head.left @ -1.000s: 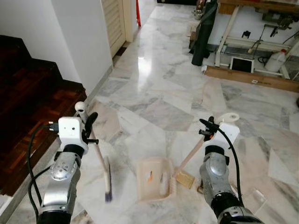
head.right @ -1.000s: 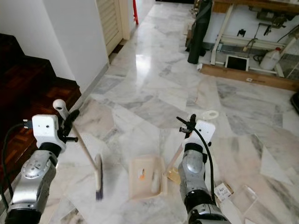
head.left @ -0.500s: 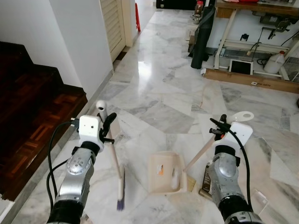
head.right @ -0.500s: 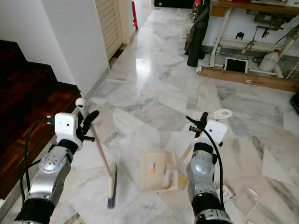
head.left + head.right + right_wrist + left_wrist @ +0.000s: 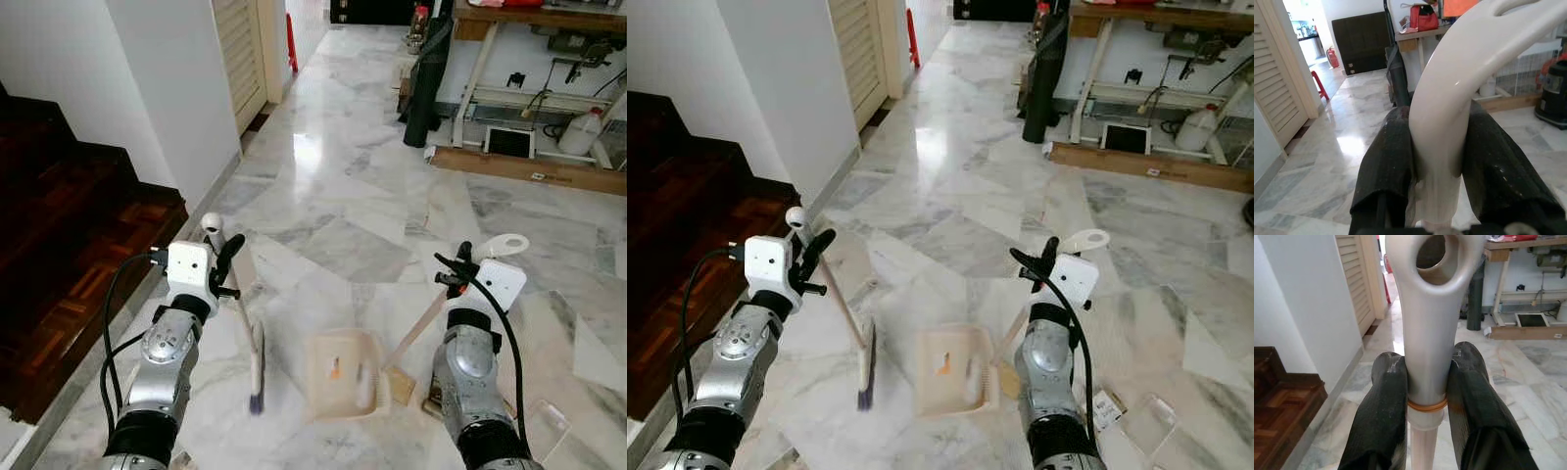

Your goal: Sweep floor

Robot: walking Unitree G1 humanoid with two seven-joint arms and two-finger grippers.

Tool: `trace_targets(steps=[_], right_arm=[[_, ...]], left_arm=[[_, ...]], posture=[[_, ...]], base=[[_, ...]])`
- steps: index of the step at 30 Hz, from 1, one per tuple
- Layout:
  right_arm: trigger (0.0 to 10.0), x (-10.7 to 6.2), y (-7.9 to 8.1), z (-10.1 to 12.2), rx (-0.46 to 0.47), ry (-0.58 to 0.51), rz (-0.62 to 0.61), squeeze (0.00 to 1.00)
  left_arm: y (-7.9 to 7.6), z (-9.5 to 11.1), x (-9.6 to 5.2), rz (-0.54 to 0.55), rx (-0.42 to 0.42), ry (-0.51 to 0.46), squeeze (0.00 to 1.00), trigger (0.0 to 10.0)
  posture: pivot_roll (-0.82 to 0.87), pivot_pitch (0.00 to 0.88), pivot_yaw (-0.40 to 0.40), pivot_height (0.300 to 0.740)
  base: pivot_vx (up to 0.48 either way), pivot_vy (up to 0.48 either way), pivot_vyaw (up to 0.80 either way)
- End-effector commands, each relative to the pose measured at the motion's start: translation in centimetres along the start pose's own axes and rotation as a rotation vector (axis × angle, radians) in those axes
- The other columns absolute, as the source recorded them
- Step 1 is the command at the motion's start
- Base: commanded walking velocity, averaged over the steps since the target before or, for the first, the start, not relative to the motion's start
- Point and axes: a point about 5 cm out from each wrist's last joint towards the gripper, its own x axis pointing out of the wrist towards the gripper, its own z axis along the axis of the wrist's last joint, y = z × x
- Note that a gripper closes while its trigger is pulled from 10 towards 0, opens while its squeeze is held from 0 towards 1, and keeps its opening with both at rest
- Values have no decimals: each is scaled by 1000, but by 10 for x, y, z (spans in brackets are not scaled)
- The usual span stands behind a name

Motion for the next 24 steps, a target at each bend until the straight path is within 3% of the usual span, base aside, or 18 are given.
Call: trace_targets(steps=[1, 16, 24], right_arm=[[10000, 2, 3, 10, 5, -45, 15, 0], [10000, -12, -5, 8, -19, -37, 28, 0], [10000, -17, -8, 7, -25, -33, 21, 0]], left_arm=[[5, 7, 2, 29, 17, -45, 0, 10000], [4, 4, -9, 79, 8, -77, 0, 10000], [3, 3, -12, 76, 9, -75, 0, 10000]], posture=[[44, 0, 32, 740], [46, 0, 16, 740], [47, 0, 19, 740]], base=[[0, 0, 0], [0, 0, 0], [0, 0, 716]])
